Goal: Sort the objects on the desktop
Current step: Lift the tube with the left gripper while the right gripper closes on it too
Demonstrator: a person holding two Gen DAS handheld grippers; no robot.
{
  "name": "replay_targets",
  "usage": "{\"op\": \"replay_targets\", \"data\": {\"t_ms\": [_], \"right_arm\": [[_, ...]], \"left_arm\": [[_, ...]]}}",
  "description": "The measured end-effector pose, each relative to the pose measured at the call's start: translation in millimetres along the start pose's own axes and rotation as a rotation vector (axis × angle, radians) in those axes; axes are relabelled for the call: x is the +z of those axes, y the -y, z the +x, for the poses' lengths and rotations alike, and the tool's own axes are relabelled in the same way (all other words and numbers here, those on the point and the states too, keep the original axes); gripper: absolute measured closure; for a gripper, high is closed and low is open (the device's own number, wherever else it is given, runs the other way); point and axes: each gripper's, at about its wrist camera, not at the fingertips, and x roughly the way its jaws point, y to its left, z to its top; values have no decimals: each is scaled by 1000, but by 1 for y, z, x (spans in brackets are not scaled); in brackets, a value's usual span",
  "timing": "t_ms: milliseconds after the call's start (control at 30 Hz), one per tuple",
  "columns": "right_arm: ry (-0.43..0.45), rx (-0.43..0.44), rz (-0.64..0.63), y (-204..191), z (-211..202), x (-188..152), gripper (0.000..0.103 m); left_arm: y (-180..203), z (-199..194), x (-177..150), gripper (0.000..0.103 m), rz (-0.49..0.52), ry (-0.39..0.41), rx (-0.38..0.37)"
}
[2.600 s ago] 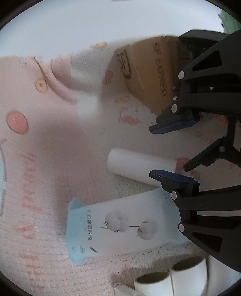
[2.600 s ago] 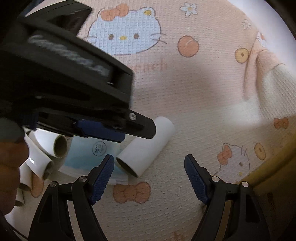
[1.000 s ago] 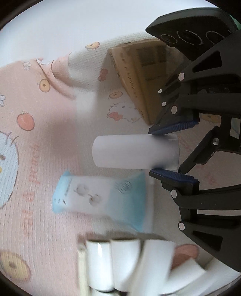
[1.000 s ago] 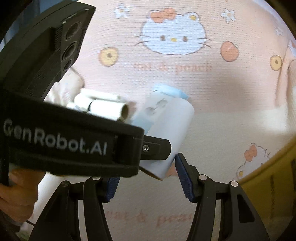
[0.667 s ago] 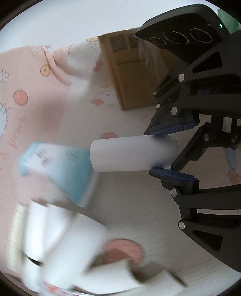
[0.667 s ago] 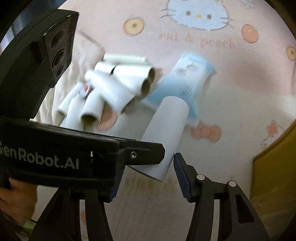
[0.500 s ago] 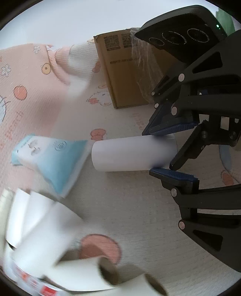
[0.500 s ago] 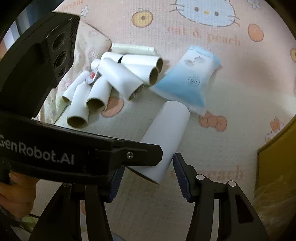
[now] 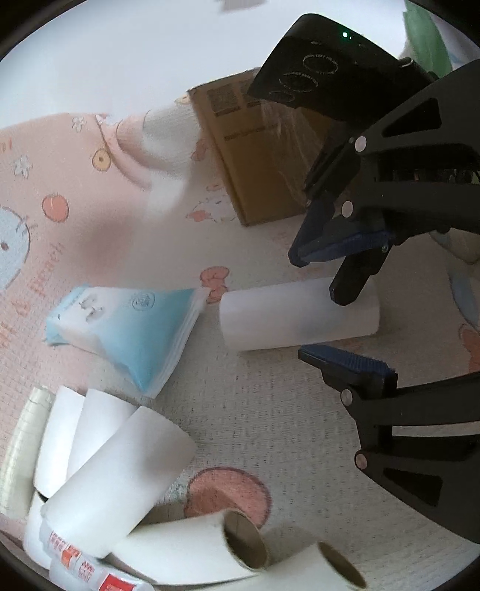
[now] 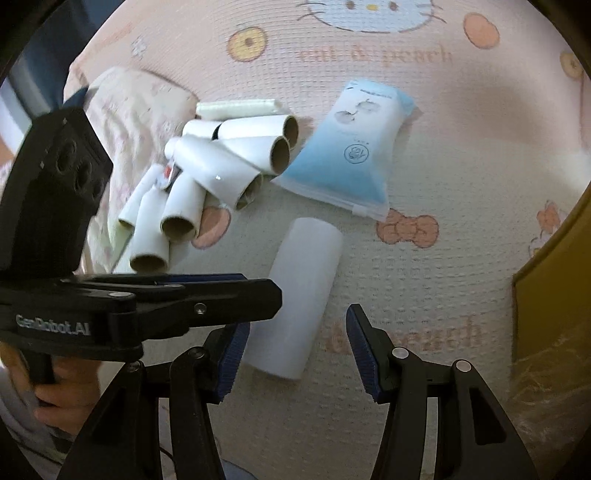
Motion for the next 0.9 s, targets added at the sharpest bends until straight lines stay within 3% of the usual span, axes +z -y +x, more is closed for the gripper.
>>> {"op": "replay_targets", "data": {"t_ms": [167,367,567,733,900], "right_arm": [[-28,40,50,8,9,6,51],[-68,99,134,16,21,8,51],[-96,105,119,13,28,5,51],[-51,107,94,9,16,1,57],[31,42,43,0,-9,2,63]], "left_arm": [[1,11,14,52,-6,8,-26],[10,27,17,58,76,-46,72],[15,27,8,58,93,-61,53],[23,17,2,58,120,-25,57],[34,-4,0,61,107,1,-4]]}}
